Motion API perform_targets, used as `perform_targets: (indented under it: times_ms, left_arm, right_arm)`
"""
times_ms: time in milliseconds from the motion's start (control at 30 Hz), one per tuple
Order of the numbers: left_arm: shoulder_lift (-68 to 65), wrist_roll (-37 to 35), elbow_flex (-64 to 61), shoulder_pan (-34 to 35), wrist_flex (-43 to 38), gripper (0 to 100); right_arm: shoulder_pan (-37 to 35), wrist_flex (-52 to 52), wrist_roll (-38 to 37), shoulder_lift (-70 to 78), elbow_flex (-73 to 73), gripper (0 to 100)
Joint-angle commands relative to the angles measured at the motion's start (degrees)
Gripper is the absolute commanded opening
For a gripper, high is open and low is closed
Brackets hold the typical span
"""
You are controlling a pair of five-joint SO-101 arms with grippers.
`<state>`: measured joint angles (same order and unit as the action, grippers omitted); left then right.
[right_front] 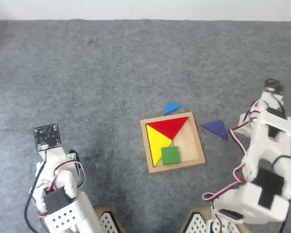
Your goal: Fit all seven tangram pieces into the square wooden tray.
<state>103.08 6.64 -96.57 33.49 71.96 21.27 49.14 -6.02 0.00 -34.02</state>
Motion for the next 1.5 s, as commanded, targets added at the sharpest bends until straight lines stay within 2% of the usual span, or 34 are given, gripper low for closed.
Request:
perform_targets:
  times_ms: [0, 200, 433, 567, 800, 1100, 1267, 1467]
  left_arm:
    - [1.1, -0.4, 0.2, 0.4, 0.3, 17]
    - [1.1, -0.4, 0.2, 0.4, 0.3, 17]
    - [1.1, -0.4, 0.2, 0.4, 0.3, 17]
    - [1.1, -0.4, 0.2, 0.4, 0.3, 17]
    - [1.1, -0.4, 0.2, 0.4, 0.3, 17]
    - [1.1, -0.4, 0.2, 0.4, 0.3, 17]
    - [1.1, -0.4, 0.2, 0.3, 0.3, 17]
    - [1.1, -0.4, 0.2, 0.4, 0.3, 17]
  right_arm:
    - [0.7, 0.6, 0.3, -5.8, 2.9, 23.1]
    - [0.9, 0.1, 0.3, -2.8, 3.7, 23.1]
    - [3.6, -4.7, 0.2, 8.0, 6.1, 23.1]
    - [3.6, 0.0, -1.2, 11.7, 10.7, 23.1]
    - [2.2, 0.8, -2.9, 12.2, 10.9, 23.1]
    - [-0.1, 5.7, -8.6, 12.2, 10.7, 23.0]
    - [-0.8, 6.2, -9.5, 6.7, 6.8, 23.0]
    - [3.9, 6.8, -8.4, -9.9, 7.2, 23.0]
